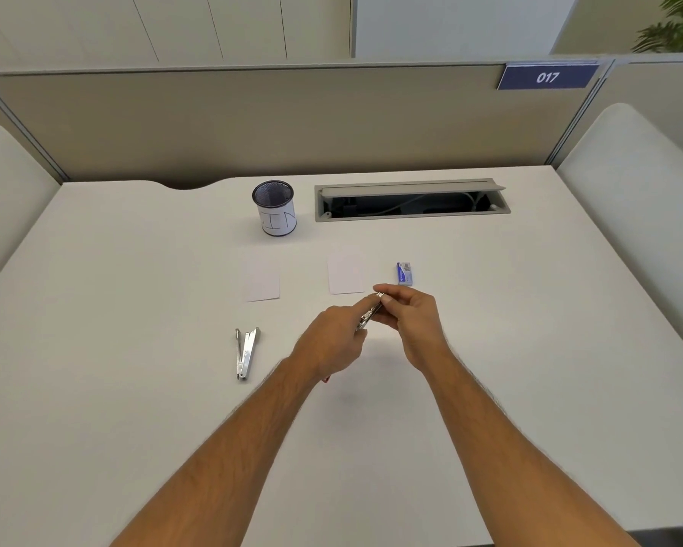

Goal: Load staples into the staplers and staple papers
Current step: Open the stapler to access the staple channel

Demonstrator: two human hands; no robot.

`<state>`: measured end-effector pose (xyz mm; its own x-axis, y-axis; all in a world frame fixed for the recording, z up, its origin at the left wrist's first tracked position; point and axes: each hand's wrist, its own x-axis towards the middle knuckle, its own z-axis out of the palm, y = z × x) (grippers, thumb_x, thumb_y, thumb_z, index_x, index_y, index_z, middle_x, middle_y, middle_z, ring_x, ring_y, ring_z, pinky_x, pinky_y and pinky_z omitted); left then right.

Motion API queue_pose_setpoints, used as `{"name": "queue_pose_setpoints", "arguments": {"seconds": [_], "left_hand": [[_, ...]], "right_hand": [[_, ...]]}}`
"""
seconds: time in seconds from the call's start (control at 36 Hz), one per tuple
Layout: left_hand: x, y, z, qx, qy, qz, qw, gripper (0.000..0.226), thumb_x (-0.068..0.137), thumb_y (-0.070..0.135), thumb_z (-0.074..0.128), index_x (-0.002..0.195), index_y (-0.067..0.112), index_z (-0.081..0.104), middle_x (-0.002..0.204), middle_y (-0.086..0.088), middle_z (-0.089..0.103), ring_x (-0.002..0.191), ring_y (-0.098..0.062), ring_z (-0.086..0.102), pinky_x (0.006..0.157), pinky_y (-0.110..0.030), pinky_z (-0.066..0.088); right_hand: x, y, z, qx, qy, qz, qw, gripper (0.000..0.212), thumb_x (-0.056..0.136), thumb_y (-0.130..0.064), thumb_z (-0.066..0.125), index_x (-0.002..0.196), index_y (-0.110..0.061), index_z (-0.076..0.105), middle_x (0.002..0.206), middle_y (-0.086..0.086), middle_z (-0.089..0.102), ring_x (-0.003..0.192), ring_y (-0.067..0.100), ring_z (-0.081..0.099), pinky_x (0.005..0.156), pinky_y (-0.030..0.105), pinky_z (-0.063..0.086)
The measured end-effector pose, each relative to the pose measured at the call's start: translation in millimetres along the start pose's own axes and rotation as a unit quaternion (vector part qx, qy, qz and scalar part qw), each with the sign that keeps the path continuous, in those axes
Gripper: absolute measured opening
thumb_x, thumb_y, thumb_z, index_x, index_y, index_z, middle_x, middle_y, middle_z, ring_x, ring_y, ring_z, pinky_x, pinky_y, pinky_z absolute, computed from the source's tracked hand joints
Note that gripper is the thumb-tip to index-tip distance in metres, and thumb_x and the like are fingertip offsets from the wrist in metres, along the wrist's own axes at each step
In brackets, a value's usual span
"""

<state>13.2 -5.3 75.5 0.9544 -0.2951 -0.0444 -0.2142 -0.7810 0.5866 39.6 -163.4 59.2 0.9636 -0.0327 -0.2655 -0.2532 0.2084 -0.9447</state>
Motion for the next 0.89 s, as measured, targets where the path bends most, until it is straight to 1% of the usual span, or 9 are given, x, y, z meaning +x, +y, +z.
{"name": "queue_pose_setpoints", "arguments": {"seconds": [0.11,0.25,0.36,0.44,0.56,0.61,0.72,0.81,0.89], "left_hand": [[-0.1,-3.0,-0.1,-0.006,0.014,-0.006,1.0,0.056,0.094,0.018,0.055,0.137,0.049,0.037,0.091,0.0,0.072,0.077,-0.024,0.063,0.067,-0.037,0.056],[1.0,-3.6,-0.1,-0.026,0.022,-0.01,0.999,0.031,0.096,0.024,0.056,0.122,0.038,0.047,0.089,0.0,0.072,0.078,-0.025,0.064,0.07,-0.043,0.058],[-0.2,-2.3,0.7,-0.045,0.023,-0.009,0.999,0.016,0.099,0.025,0.055,0.108,0.035,0.046,0.082,0.0,0.07,0.073,-0.025,0.065,0.067,-0.045,0.058],[-1.9,2.0,-0.1,-0.057,0.036,-0.001,0.998,0.018,0.101,0.025,0.054,0.102,0.039,0.043,0.08,0.0,0.069,0.071,-0.025,0.065,0.063,-0.042,0.058],[-2.6,5.5,0.0,-0.048,0.059,0.002,0.997,0.017,0.102,0.023,0.048,0.092,0.032,0.038,0.073,-0.003,0.066,0.062,-0.027,0.059,0.055,-0.037,0.05],[-4.4,7.8,0.7,-0.037,0.074,0.009,0.997,0.02,0.101,0.021,0.048,0.089,0.031,0.035,0.067,-0.001,0.061,0.057,-0.025,0.051,0.05,-0.034,0.042],[-8.1,14.2,1.7,-0.016,0.105,0.004,0.994,0.02,0.098,0.019,0.049,0.087,0.026,0.033,0.058,0.004,0.047,0.053,-0.026,0.042,0.049,-0.034,0.034],[-10.4,17.5,3.2,-0.015,0.128,-0.006,0.992,0.019,0.095,0.016,0.05,0.084,0.02,0.034,0.055,0.004,0.041,0.052,-0.028,0.039,0.047,-0.035,0.031],[-13.9,17.0,4.9,-0.032,0.135,-0.009,0.99,0.018,0.092,0.014,0.05,0.082,0.018,0.036,0.059,-0.003,0.053,0.055,-0.031,0.045,0.048,-0.04,0.038]], "right_hand": [[-1.7,-3.7,3.9,-0.005,-0.001,0.0,1.0,0.023,0.098,0.007,0.054,0.103,-0.003,0.074,0.092,0.019,0.076,0.083,0.028,0.076,0.075,0.032,0.063],[-3.6,-4.4,6.3,-0.024,0.0,0.002,1.0,0.024,0.097,0.006,0.054,0.099,-0.005,0.075,0.083,0.012,0.076,0.078,0.027,0.076,0.075,0.034,0.063],[-5.5,-3.4,5.9,-0.034,0.006,0.006,0.999,0.023,0.098,0.005,0.054,0.101,-0.004,0.075,0.083,0.013,0.076,0.078,0.029,0.076,0.074,0.032,0.062],[-6.7,-2.1,4.3,-0.033,0.006,0.012,0.999,0.022,0.098,0.004,0.054,0.103,-0.001,0.074,0.086,0.018,0.076,0.078,0.03,0.076,0.073,0.031,0.061],[-8.5,-0.4,3.1,-0.031,0.008,0.014,0.999,0.022,0.098,0.005,0.053,0.105,0.002,0.074,0.088,0.02,0.076,0.081,0.033,0.076,0.08,0.038,0.063],[-9.3,-0.8,2.4,-0.035,0.011,0.012,0.999,0.022,0.098,0.005,0.053,0.105,0.001,0.074,0.088,0.018,0.076,0.08,0.031,0.076,0.076,0.035,0.063],[-11.6,-0.4,4.5,-0.047,0.022,0.009,0.999,0.021,0.098,0.003,0.055,0.103,-0.003,0.075,0.085,0.013,0.077,0.076,0.023,0.077,0.071,0.029,0.061],[-12.4,2.7,4.7,-0.027,0.057,0.012,0.998,0.021,0.099,0.003,0.052,0.105,0.0,0.072,0.093,0.019,0.076,0.08,0.027,0.078,0.079,0.035,0.063],[-12.0,2.6,-0.9,0.007,0.083,0.014,0.996,0.02,0.101,0.004,0.051,0.109,0.005,0.069,0.101,0.027,0.073,0.091,0.037,0.076,0.087,0.043,0.062]]}}
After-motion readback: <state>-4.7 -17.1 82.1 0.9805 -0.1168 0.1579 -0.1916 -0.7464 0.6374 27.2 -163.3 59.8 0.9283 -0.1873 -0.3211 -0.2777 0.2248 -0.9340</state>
